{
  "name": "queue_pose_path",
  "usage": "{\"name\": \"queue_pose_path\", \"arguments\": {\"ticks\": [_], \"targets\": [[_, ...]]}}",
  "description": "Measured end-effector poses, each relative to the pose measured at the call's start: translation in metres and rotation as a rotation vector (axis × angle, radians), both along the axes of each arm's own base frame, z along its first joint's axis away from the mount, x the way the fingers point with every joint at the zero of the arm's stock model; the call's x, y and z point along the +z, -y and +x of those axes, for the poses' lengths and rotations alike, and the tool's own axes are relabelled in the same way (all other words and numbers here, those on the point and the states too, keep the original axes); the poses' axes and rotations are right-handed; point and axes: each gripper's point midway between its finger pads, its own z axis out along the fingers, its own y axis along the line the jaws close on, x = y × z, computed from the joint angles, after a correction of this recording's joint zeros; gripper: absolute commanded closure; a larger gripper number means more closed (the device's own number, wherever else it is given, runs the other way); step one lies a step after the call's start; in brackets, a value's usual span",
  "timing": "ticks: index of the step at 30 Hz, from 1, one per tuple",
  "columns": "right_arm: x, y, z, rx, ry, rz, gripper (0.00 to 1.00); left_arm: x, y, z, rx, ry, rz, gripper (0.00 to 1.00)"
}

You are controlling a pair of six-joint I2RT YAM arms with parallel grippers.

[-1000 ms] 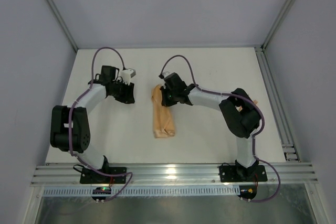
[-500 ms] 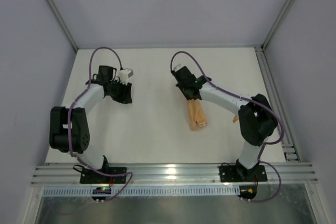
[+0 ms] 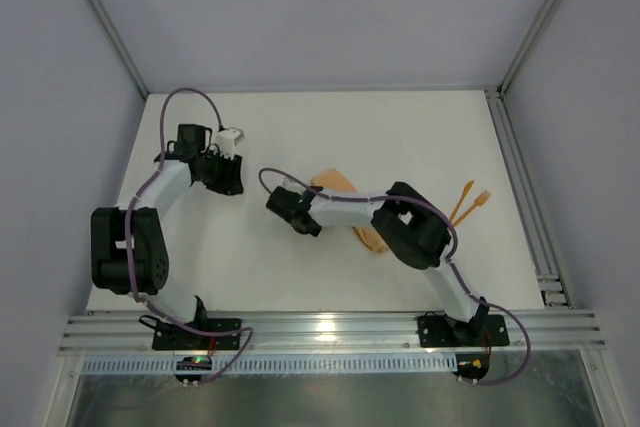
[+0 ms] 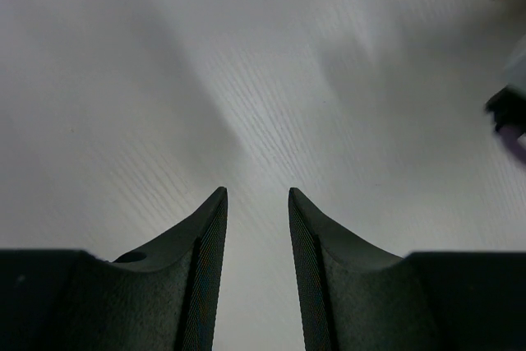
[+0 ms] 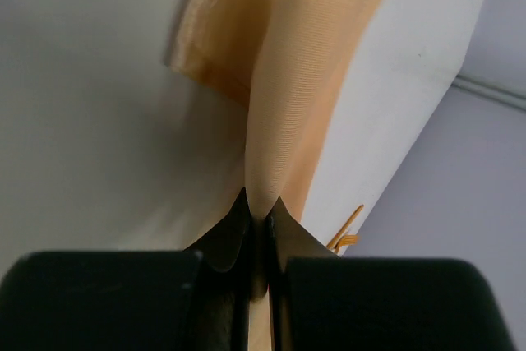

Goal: Fold the napkin into a case and place the utensils inside
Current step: Turn over the smaller rectangle-folded napkin at the center of the board.

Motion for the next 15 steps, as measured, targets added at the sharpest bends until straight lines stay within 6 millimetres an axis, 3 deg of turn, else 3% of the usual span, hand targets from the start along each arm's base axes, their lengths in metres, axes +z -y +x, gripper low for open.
{"name": "queue_pose_path", "arguments": {"ticks": [3,9,12,13,14,15], "targets": [[-0.03,-0.041,-0.028,0.089,-0.027,-0.036,0.97,0.005,-0.007,0.003,0.019,0.014,0.003,0.62],[-0.031,-0.082,-0.065,0.181,-0.003,-0.024,0.97,0.01,-0.015,0.006,0.04,0.032,0.006,0.62],[-0.032,-0.088,-0.069,0.179,-0.003,0.003,0.84,0.01,-0.025,0.008,0.069,0.032,0.006,0.62],[-0.032,-0.09,-0.071,0.178,-0.005,0.014,0.78,0.01,-0.028,0.008,0.076,0.032,0.006,0.62],[-0.033,-0.092,-0.072,0.176,-0.009,0.025,0.64,0.01,-0.03,0.008,0.082,0.032,0.006,0.62],[-0.032,-0.093,-0.073,0.172,-0.006,0.035,0.59,0.01,-0.032,0.009,0.087,0.032,0.006,0.62]]}}
